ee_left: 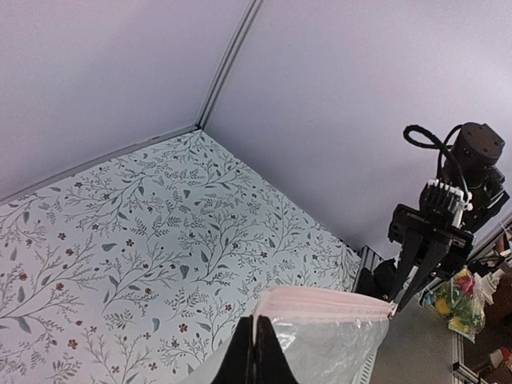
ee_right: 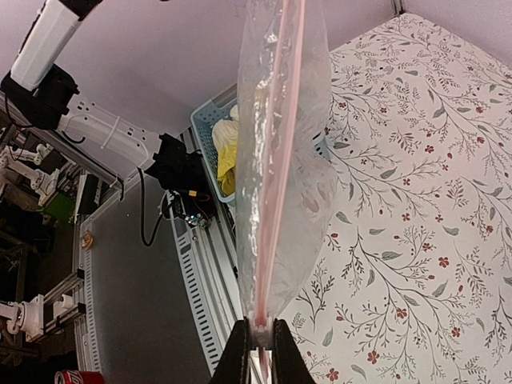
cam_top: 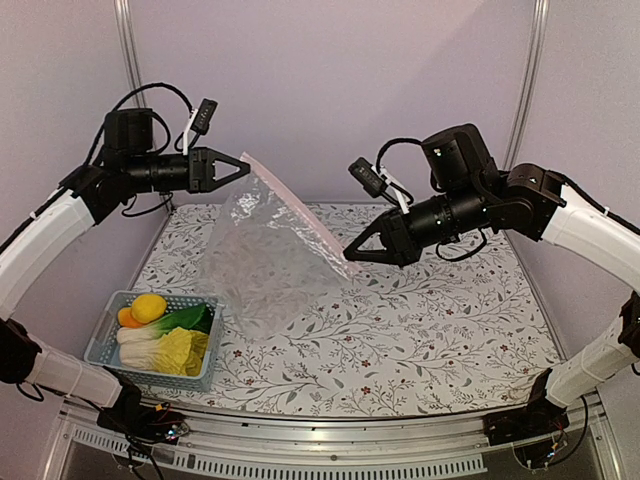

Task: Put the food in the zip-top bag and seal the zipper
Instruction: Unzip the zipper from the zipper food storage bag.

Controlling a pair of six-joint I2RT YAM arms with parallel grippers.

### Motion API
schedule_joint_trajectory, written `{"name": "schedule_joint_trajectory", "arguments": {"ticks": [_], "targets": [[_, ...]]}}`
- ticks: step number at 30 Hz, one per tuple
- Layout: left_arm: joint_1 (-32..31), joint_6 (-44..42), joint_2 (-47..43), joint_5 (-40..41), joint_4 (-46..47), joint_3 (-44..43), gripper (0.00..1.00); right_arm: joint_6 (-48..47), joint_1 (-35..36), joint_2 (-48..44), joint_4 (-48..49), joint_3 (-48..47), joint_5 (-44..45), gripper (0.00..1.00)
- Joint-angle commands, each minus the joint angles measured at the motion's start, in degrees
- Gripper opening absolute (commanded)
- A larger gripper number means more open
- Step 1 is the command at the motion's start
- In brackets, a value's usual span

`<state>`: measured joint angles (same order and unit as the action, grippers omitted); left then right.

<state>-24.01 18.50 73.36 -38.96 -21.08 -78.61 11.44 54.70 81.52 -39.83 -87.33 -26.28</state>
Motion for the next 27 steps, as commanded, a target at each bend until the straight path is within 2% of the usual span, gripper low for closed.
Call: {"name": "schedule_joint_trajectory", "arguments": {"ticks": [1, 8, 11, 13, 16, 18, 20, 23, 27], "targets": [[1.9, -1.0, -1.4, 2.6, 0.0, -1.7, 0.0, 0.3, 0.5, 0.4, -3.0, 1.2, -1.3, 0.0], [2.1, -1.1, -1.5, 2.0, 0.0, -1.7, 0.0, 0.3, 0.6, 0.5, -3.1, 1.2, -1.2, 0.0], [1.9, -1.6, -1.2, -2.1, 0.7, -1.2, 0.0, 0.3, 0.5, 0.6, -2.9, 0.9, -1.1, 0.0], [0.7, -3.2, -0.8, -7.7, 1.0, -1.0, 0.0, 0.3, 0.6, 0.4, -2.3, 0.6, -0.6, 0.1], [-3.8, -7.9, -0.7, -15.3, -0.7, -0.6, 0.0, 0.9, 0.6, -0.1, -0.9, 0.3, 1.8, 0.39], [-7.2, -11.9, -0.8, -16.8, -3.9, -0.9, 0.0, 1.2, 0.5, -1.0, 0.5, 0.8, 4.8, 0.55], [-9.5, -14.7, -0.5, -17.2, -7.1, -1.2, 0.0, 1.5, 0.6, -3.1, 1.7, 1.5, 7.7, 0.67], [-11.2, -15.9, 0.1, -17.7, -9.0, -0.8, 0.0, 1.5, 0.6, -5.8, 3.3, 3.1, 10.7, 0.73], [-12.6, -16.3, 0.9, -18.0, -9.1, -0.2, 0.0, 1.6, 0.6, -8.0, 5.0, 5.0, 9.6, 0.74]]}}
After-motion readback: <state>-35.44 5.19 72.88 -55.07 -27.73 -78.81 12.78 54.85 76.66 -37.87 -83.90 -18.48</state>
